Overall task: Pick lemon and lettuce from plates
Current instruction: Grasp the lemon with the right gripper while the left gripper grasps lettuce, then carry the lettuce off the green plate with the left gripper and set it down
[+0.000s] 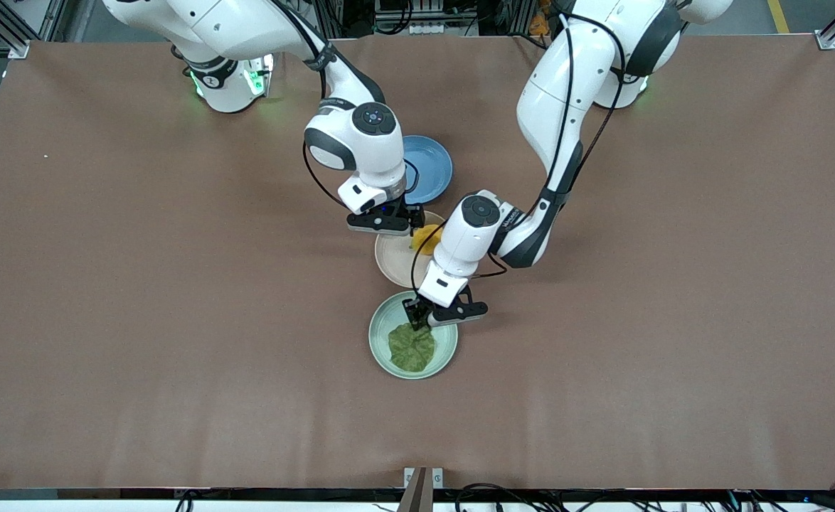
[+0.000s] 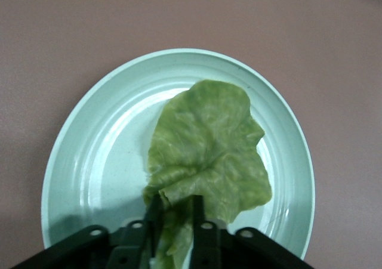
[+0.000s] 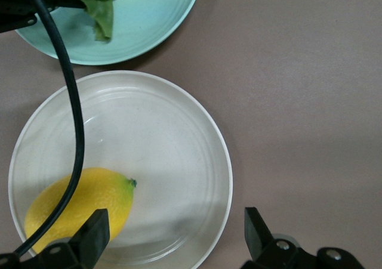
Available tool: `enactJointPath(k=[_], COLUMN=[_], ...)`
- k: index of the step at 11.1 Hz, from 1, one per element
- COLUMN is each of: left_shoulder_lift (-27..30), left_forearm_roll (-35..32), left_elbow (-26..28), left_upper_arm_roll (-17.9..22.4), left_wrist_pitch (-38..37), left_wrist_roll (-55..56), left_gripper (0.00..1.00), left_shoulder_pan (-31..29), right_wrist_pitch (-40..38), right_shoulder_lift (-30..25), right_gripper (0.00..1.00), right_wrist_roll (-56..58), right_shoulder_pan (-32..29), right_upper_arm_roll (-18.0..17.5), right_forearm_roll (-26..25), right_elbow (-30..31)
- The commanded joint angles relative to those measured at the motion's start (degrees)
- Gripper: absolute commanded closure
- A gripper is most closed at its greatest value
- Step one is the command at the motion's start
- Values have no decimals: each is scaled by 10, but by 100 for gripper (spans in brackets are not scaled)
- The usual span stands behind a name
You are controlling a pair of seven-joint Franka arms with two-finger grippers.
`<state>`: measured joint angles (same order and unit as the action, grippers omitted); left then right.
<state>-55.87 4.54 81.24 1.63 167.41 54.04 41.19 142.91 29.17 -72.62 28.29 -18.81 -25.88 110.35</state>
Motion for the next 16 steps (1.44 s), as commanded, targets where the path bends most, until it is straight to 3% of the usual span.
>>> enactJointPath(k=[1,4,8,12,16], left_shoulder_lift=[-7,20,99,170,222], left_forearm_roll=[3,3,1,1,1], left_elbow=[-11,-7,-5,-4,-4], left_upper_arm_roll=[14,14,16,17,17], left_wrist_pitch=[7,-5,-197,-341,-491], left_wrist_roll=[17,17,7,-31,-124], left_gripper=[100,100,100,100,100], left_shoulder_pan=[12,6,-14,-42,-95], right_wrist_pitch=[-6,-6,-6,-14,-13], right_shoulder_lift=[11,11,15,49,88], right_gripper=[0,0,0,0,0], right_wrist_roll=[3,4,2,-9,-108], right_shoulder_pan=[-7,-8,-7,2,12], right_upper_arm_roll=[-7,-7,-7,-7,-7], right_forearm_roll=[-3,-3,0,32,33], right_elbow=[-14,-14,-24,-96,-141])
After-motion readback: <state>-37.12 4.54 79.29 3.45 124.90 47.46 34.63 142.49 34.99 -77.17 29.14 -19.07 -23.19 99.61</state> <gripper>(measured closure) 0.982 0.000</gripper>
